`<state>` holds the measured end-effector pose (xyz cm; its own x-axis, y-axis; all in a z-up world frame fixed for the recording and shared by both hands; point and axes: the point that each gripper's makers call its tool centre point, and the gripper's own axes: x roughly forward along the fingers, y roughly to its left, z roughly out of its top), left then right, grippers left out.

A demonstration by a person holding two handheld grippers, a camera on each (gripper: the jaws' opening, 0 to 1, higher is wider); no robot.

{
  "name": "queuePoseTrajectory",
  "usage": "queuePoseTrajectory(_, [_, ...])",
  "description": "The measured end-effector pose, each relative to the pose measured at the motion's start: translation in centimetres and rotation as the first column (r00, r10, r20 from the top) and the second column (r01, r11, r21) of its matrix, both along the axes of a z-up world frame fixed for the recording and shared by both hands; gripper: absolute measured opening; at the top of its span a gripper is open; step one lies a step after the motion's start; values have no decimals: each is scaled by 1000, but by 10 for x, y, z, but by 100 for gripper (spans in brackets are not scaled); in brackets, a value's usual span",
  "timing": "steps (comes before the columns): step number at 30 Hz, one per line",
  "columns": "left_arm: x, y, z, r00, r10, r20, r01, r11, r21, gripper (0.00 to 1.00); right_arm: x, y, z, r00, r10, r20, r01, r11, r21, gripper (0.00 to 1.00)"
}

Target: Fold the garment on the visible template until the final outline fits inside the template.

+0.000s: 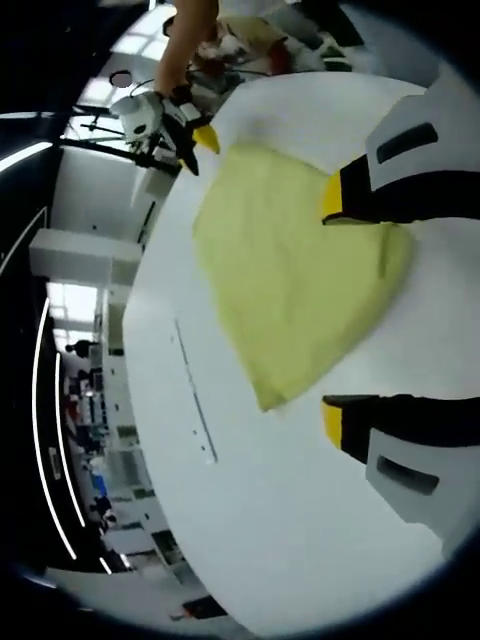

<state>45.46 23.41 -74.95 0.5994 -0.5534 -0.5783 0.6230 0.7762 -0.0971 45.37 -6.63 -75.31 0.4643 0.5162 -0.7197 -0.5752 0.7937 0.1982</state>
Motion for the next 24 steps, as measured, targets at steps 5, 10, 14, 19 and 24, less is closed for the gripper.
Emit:
queuePoseTrajectory(5, [-16, -8, -4, 999, -36, -1, 36, 999, 10, 64, -16, -4, -6, 1000, -16, -20, 16, 1000, 23, 66])
queuePoseTrajectory(10, [-30, -11, -9, 1000, -25, -19, 25, 999, -20, 60, -32, -6, -14, 999, -21, -41, 23, 999, 38, 65])
queuePoseTrajectory(14, [-41, -9, -17, 999, -20, -37, 20, 1000, -11, 56, -39, -9, -18, 998, -37, -50, 40, 998, 54, 63])
queuePoseTrajectory(19, [-51, -5, -23, 998, 12, -69, -15, 999, -37, 51, -49, -12, -25, 997, -45, -58, 48, 997, 63, 60])
queuePoseTrajectory(24, [-58, -3, -31, 990, 55, -129, -66, 994, -85, 37, -56, -14, -30, 997, -53, -56, 57, 996, 75, 50])
